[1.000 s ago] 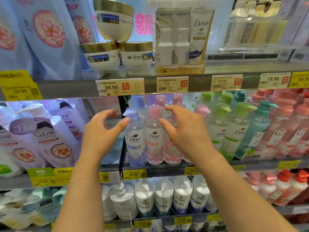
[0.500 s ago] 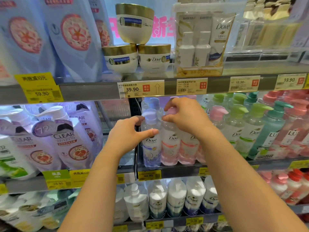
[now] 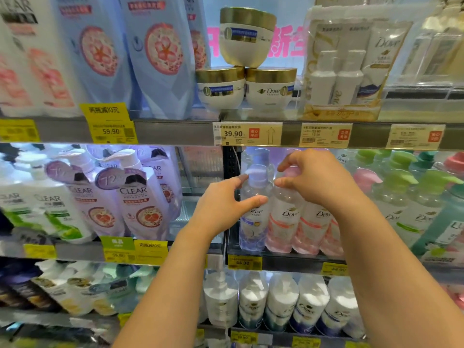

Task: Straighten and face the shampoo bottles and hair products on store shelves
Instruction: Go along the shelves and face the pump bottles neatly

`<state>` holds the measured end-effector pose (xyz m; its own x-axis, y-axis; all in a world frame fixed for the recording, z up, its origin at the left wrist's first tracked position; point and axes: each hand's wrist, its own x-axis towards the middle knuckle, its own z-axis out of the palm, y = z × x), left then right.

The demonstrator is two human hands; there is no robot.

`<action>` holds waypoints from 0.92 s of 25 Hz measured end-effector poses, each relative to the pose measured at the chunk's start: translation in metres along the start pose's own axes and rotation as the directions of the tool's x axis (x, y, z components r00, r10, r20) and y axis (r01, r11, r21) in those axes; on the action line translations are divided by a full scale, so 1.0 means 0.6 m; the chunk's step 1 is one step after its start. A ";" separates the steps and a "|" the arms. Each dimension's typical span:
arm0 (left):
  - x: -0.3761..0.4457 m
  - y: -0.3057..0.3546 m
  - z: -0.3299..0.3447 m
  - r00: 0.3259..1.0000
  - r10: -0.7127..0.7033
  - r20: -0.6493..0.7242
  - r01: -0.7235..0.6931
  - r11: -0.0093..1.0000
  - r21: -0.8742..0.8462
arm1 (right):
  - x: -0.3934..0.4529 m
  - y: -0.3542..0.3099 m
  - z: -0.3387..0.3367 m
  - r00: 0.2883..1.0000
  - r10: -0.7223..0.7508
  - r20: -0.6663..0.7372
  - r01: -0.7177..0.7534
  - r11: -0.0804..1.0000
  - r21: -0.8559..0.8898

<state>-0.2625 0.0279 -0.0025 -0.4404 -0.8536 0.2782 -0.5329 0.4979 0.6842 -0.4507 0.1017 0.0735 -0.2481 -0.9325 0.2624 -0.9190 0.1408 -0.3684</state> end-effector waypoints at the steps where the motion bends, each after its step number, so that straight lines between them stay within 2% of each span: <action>1: 0.000 0.002 0.001 1.000 -0.004 0.004 0.004 1.000 0.016 | -0.001 0.001 -0.001 1.000 0.005 0.001 -0.005 1.000 -0.006; 5: -0.010 0.009 0.003 0.999 -0.043 0.009 0.043 0.998 0.050 | -0.006 -0.003 -0.004 0.999 0.020 0.049 -0.019 1.000 -0.024; 7: -0.027 0.012 0.005 0.997 -0.063 -0.035 0.064 0.997 0.038 | -0.012 -0.007 0.000 0.999 0.007 0.041 -0.006 1.000 -0.006; 9: -0.049 0.011 0.002 0.992 -0.067 -0.103 0.072 0.997 0.036 | -0.020 -0.010 0.004 1.000 0.004 -0.023 -0.004 1.000 0.010; 12: -0.087 -0.010 -0.028 0.972 -0.067 -0.224 0.085 0.994 0.071 | -0.039 -0.033 0.015 0.979 -0.012 -0.205 0.025 0.998 0.060; 15: -0.122 -0.044 -0.067 0.931 -0.095 -0.351 0.104 0.994 0.009 | -0.068 -0.088 0.030 0.932 -0.119 -0.341 0.212 0.945 0.249; 18: -0.150 -0.083 -0.100 0.889 -0.127 -0.439 0.129 0.991 -0.026 | -0.081 -0.154 0.063 0.934 -0.241 -0.263 0.331 0.860 0.388; 20: -0.167 -0.114 -0.131 0.863 -0.148 -0.483 0.153 0.988 -0.030 | -0.070 -0.195 0.099 0.949 -0.271 -0.163 0.316 0.841 0.439; 23: -0.184 -0.160 -0.191 0.848 -0.180 -0.499 0.189 0.981 -0.034 | -0.043 -0.245 0.159 0.967 -0.254 0.007 0.225 0.868 0.443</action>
<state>-0.0802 0.0567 -0.0215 0.0829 -0.8899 0.4485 -0.5815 0.3223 0.7470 -0.2799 0.0731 0.0357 -0.0038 -0.9401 0.3409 -0.7177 -0.2348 -0.6556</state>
